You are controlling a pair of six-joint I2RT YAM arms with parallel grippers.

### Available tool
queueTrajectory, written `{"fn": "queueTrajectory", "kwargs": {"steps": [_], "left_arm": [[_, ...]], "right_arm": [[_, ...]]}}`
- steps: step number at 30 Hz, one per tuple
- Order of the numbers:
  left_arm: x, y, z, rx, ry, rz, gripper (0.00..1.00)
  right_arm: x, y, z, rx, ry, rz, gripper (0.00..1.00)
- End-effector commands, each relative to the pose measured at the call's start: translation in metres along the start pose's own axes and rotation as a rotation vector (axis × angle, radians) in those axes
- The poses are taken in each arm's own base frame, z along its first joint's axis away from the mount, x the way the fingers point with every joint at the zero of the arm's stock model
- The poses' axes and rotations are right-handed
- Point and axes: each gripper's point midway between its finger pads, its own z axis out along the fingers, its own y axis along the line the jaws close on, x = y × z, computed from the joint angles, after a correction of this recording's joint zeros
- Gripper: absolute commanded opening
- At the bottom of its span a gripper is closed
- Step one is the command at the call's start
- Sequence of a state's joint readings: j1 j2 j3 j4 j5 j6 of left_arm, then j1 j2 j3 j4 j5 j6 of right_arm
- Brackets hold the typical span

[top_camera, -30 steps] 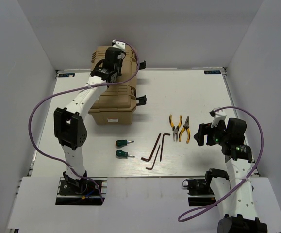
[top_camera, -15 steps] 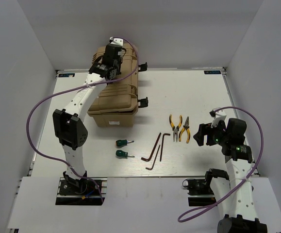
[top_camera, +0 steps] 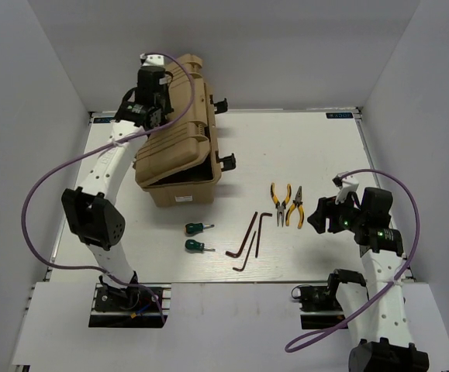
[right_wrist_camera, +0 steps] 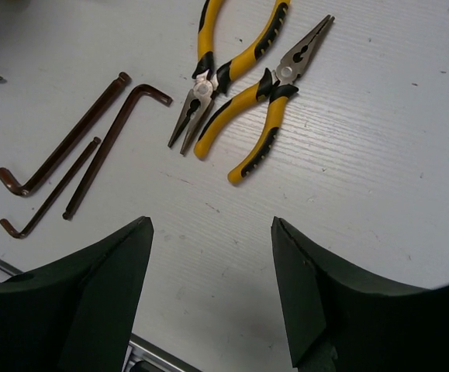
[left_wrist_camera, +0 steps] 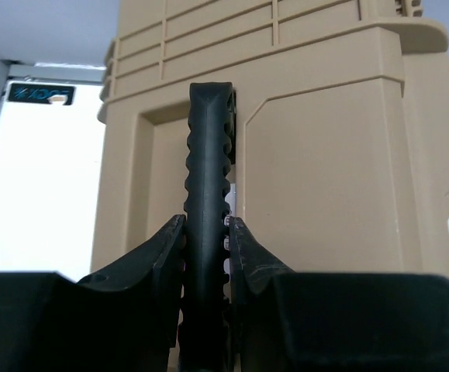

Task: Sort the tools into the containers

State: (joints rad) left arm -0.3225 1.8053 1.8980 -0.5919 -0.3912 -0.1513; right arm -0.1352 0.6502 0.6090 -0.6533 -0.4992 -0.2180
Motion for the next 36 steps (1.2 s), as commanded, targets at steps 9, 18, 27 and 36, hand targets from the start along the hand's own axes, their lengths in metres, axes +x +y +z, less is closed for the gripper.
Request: {"fn": "queueTrajectory", "kwargs": {"steps": [9,18,27,36], "left_arm": [[-0.101,0.092,-0.065,-0.054,-0.289,-0.258,0.0],[-0.096,0.084,-0.047,0.127,-0.222,-0.335,0.0],[-0.082,0.072,-0.034,0.222,-0.165,-0.335,0.0],[-0.072,0.073,-0.031,0.227,-0.137,-0.326,0.0]], "right_arm": [[-0.031,0.033,-0.003,-0.215,-0.04,-0.028,0.63],[-0.124,0.055,0.029,-0.509,-0.087,0.079,0.63],[-0.187,0.111,0.136,-0.657,0.018,0.193,0.72],[-0.2,0.167,0.22,-0.723,0.137,0.204,0.78]]}}
